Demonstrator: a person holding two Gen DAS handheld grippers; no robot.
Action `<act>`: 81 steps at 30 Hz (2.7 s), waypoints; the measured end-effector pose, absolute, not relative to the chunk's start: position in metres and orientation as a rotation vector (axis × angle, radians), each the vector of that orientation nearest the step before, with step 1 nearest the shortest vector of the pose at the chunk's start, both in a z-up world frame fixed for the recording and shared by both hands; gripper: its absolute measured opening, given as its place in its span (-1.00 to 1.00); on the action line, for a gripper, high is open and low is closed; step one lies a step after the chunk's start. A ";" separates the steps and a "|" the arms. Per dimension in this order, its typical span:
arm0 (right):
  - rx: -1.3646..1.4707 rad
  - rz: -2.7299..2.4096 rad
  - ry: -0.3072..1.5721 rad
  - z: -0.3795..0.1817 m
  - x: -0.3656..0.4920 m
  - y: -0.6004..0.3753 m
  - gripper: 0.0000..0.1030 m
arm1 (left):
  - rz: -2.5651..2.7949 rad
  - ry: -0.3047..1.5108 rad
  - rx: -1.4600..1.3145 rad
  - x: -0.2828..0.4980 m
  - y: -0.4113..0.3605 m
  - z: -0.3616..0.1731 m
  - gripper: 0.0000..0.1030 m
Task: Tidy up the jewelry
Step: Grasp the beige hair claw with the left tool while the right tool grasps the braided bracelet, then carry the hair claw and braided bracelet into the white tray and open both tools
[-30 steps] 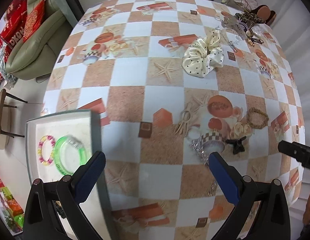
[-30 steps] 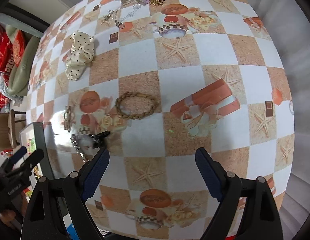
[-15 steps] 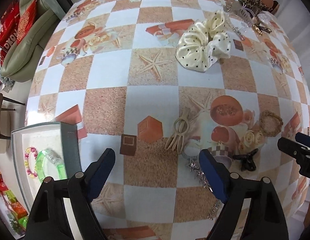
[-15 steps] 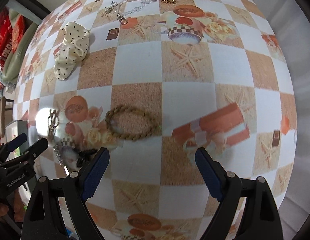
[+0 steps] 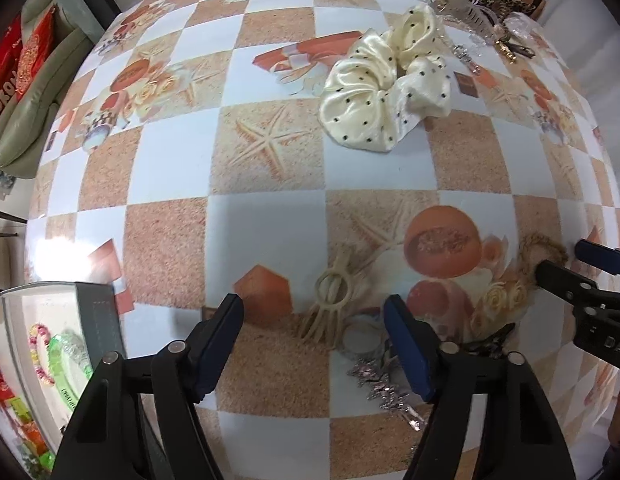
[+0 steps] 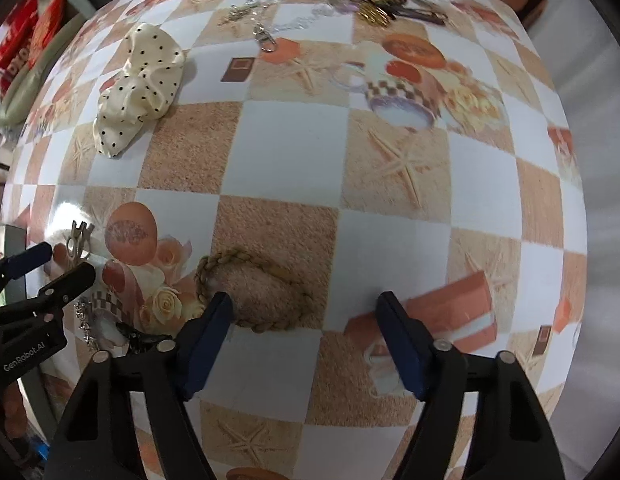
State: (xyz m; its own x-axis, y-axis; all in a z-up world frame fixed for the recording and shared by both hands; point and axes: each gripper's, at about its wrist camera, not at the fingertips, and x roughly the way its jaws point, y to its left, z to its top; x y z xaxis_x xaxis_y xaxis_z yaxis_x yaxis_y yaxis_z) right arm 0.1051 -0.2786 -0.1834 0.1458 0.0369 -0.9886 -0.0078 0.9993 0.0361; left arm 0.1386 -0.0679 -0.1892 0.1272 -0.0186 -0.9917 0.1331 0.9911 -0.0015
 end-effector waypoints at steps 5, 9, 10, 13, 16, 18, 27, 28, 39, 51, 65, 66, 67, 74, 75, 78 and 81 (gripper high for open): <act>-0.042 0.039 1.413 -0.185 0.111 -0.265 0.23 | -0.137 1.435 0.107 0.142 -0.077 -0.187 0.05; -0.062 0.057 1.414 -0.183 0.113 -0.257 0.00 | -0.152 1.433 0.105 0.141 -0.084 -0.184 -0.51; -0.065 0.061 1.413 -0.182 0.109 -0.254 -0.15 | -0.155 1.435 0.103 0.142 -0.085 -0.184 -0.54; -0.077 0.072 1.412 -0.179 0.110 -0.244 -0.62 | -0.159 1.434 0.086 0.143 -0.086 -0.182 -0.54; -0.060 0.059 1.411 -0.177 0.112 -0.242 -0.84 | -0.168 1.417 0.069 0.133 -0.081 -0.175 -0.54; -0.020 0.049 1.410 -0.175 0.112 -0.245 -0.86 | -0.176 1.403 0.063 0.130 -0.076 -0.167 -0.54; 0.149 0.061 1.394 -0.149 0.104 -0.273 -0.86 | -0.188 1.354 0.026 0.112 -0.065 -0.131 -0.54; 0.165 0.062 1.393 -0.146 0.103 -0.274 -0.86 | -0.189 1.348 0.026 0.109 -0.064 -0.127 -0.54; 0.236 0.082 1.372 -0.121 0.082 -0.276 -0.86 | -0.166 1.317 -0.025 0.073 -0.029 -0.095 -0.54; 0.241 0.178 1.343 -0.076 0.064 -0.236 -0.86 | -0.090 1.296 -0.096 0.031 0.033 -0.072 -0.54; 0.131 0.406 1.357 -0.056 0.050 -0.105 -0.86 | 0.072 1.299 -0.215 -0.031 0.134 -0.070 -0.54; 0.122 0.419 1.361 -0.057 0.048 -0.097 -0.86 | 0.083 1.301 -0.220 -0.036 0.140 -0.071 -0.54; 0.107 0.439 1.369 -0.058 0.046 -0.085 -0.86 | 0.099 1.304 -0.227 -0.041 0.148 -0.073 -0.54; 0.015 0.548 1.418 -0.074 0.030 -0.017 -0.86 | 0.186 1.339 -0.270 -0.071 0.194 -0.090 -0.54; -0.004 0.568 1.427 -0.078 0.027 -0.007 -0.86 | 0.197 1.345 -0.277 -0.074 0.199 -0.094 -0.54; -0.046 0.599 1.449 -0.087 0.022 0.015 -0.86 | 0.221 1.361 -0.286 -0.081 0.210 -0.104 -0.54; -0.096 0.621 1.472 -0.100 0.017 0.034 -0.86 | 0.234 1.380 -0.287 -0.086 0.218 -0.115 -0.54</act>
State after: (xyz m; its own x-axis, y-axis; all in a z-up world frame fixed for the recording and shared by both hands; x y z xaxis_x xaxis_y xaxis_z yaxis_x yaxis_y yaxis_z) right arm 0.0171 0.0338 -0.0995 -0.0263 0.3308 -0.9433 -0.4444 0.8414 0.3074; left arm -0.0856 0.2175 -0.1146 0.1762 -0.0043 -0.9843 -0.3290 0.9422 -0.0630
